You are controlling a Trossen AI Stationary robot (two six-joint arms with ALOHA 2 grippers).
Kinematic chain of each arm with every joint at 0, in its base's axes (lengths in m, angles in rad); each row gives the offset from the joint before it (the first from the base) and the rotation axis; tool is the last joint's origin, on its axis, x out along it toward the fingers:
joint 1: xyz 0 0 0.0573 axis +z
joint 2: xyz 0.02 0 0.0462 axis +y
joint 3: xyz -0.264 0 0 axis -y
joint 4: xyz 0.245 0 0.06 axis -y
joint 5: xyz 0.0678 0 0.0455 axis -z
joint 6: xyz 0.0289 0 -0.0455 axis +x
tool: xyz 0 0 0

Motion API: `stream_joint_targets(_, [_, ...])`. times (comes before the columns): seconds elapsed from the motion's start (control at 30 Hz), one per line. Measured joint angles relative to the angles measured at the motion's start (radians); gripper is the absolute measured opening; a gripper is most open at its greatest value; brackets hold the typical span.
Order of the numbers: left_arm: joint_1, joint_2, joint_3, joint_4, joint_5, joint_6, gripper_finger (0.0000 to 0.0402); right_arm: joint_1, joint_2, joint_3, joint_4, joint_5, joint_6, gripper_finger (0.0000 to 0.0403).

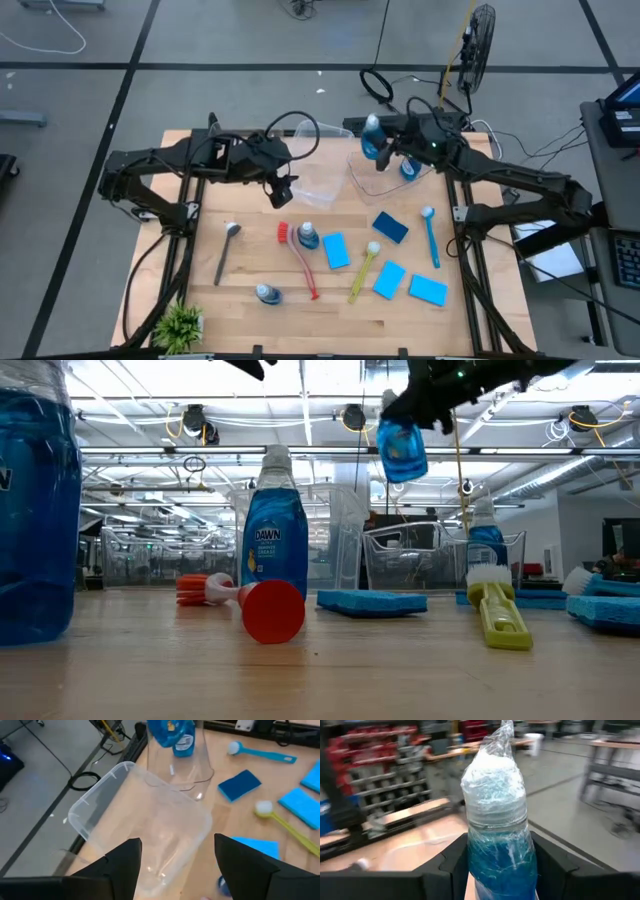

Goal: Pick & Place Kitchen Sink Supplies
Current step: Put the blue dish soap into the right transparent bin

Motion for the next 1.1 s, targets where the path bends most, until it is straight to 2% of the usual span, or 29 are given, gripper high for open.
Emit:
stream_joint_targets(0.2, [0.051, 0.000, 0.000, -0.040, -0.001, 0.005, 0.0253, 0.017, -0.098, -0.196, 0.143, 0.180, 0.084, 0.0157])
stream_joint_targets(0.4, [0.099, 0.000, 0.000, -0.043, -0.001, 0.030, 0.0253, 0.080, -0.147, -0.411, 0.426, 0.430, 0.106, 0.0156])
stream_joint_targets(0.57, [0.137, 0.000, 0.000, -0.042, -0.001, 0.033, 0.0253, 0.139, -0.148, -0.529, 0.567, 0.637, 0.097, 0.0157])
stream_joint_targets(0.77, [0.169, 0.000, -0.006, -0.027, 0.000, 0.041, 0.0253, 0.174, -0.144, -0.574, 0.580, 0.720, 0.107, 0.0156])
stream_joint_targets(0.97, [0.187, -0.008, -0.090, 0.044, 0.006, 0.041, 0.0253, 0.179, -0.078, -0.574, 0.581, 0.750, 0.100, 0.0157])
stream_joint_targets(1.1, [0.192, -0.007, -0.156, 0.099, 0.063, 0.053, 0.0253, 0.179, -0.021, -0.574, 0.613, 0.774, 0.090, 0.0158])
